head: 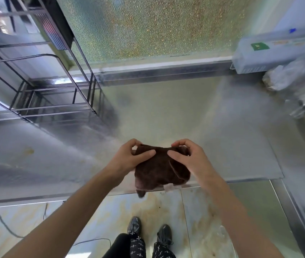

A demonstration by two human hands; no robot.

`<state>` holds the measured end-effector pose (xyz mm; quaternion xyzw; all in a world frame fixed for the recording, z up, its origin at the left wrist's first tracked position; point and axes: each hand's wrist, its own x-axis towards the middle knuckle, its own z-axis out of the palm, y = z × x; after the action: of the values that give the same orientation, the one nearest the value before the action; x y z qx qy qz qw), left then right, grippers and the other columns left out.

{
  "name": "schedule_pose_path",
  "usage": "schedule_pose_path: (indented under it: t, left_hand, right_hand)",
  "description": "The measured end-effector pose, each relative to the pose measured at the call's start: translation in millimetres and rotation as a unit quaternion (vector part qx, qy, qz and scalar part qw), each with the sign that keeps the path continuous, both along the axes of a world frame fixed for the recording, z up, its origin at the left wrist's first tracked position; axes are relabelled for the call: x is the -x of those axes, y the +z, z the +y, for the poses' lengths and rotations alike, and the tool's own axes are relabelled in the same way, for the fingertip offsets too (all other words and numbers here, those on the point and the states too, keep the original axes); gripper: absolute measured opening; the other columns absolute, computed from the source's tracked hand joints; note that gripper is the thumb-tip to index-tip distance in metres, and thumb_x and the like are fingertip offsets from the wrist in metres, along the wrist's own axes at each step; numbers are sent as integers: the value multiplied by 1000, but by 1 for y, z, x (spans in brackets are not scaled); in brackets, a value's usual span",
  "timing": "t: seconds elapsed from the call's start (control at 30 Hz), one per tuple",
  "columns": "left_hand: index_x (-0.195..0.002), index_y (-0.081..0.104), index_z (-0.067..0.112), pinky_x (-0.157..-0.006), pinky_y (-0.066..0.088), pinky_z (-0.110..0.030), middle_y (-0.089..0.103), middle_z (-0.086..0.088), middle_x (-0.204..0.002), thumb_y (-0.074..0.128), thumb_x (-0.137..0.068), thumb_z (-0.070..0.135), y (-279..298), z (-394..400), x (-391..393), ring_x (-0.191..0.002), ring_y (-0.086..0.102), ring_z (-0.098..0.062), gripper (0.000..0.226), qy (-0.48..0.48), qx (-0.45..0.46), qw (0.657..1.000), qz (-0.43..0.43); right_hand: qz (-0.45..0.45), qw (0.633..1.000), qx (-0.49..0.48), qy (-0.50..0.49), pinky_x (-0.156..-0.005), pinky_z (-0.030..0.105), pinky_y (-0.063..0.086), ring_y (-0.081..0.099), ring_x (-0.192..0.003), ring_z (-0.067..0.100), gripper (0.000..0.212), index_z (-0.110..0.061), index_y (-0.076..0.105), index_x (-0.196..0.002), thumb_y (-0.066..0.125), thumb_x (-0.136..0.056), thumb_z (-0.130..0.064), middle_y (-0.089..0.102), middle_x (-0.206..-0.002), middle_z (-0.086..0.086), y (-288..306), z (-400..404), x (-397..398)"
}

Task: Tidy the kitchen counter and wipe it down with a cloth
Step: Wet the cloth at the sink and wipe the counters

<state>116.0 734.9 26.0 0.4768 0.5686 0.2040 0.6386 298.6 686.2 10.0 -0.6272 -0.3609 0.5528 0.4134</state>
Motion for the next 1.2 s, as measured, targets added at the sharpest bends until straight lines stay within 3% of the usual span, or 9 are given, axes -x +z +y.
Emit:
schedule_pose_path:
  t: [0.07,0.2,0.37,0.57,0.7,0.83,1.0,1.1,1.2]
  left_hand:
    - [-88,49,16,-47,47,-20,63,-5,-73,65,-82,16,-3,2,4,-57,61,-9,18,-29,40,998,-41]
    - [-102,47,17,-58,47,-18,65,-12,-99,58,-87,8,-40,9,-9,-68,61,-13,21,-12,-46,998,49]
    - [-139,30,16,-105,35,-36,34,-6,-145,62,-84,26,-84,11,6,-129,40,-25,64,-119,-198,930,285]
    - [-146,2,30,-115,9,-50,-13,1,-155,61,-74,56,-97,-12,64,-144,-8,-24,97,-225,-178,850,441]
    - [-146,4,29,-115,12,-52,-11,0,-156,64,-71,57,-97,-11,97,-144,-6,-25,100,-211,-171,850,452]
    - [-146,9,28,-114,12,-50,-8,-2,-156,64,-66,61,-98,4,127,-144,-3,-26,102,-185,-193,858,439]
    - [-145,1,27,-115,10,-46,-10,-3,-156,61,-65,63,-106,20,164,-144,-4,-26,106,-204,-196,853,438]
    - [-146,2,25,-115,13,-47,-7,-4,-156,41,-56,85,-114,19,190,-144,0,-26,114,-207,-182,856,436]
    - [-146,3,26,-115,13,-47,-6,-4,-156,12,-43,98,-120,27,216,-144,0,-26,125,-215,-205,857,420]
  right_hand:
    - [-10,999,2,45,-69,19,49,58,-73,11,15,-17,65,-89,73,-77,-13,63,-79,1,-2,2,-15]
    - [-152,987,1,59,-78,23,45,59,-85,15,15,-19,63,-94,69,-81,-14,62,-88,-1,-44,28,-15]
    - [-526,844,-103,1,-103,49,41,46,-124,38,32,-7,56,-120,54,-91,-22,52,-131,18,-101,27,12]
    - [-599,770,-34,214,-103,67,23,26,-138,43,68,-33,31,-143,25,-85,-69,29,-152,9,-135,-12,64]
    - [-636,742,-29,210,-103,66,24,24,-139,41,65,-35,30,-143,30,-86,-65,27,-153,5,-137,16,25]
    - [-605,789,59,87,-110,64,12,8,-143,38,58,-33,23,-146,31,-92,-54,14,-157,2,-137,39,44]
    - [-587,777,-99,203,-106,64,26,32,-137,37,56,-34,38,-139,40,-86,-50,36,-150,1,-134,4,175]
    - [-589,763,-114,239,-101,66,32,33,-136,38,58,-38,38,-138,42,-82,-56,35,-150,1,-137,12,169]
    - [-634,762,3,134,-103,68,23,21,-139,44,71,-34,25,-144,41,-81,-62,20,-155,13,-138,47,125]
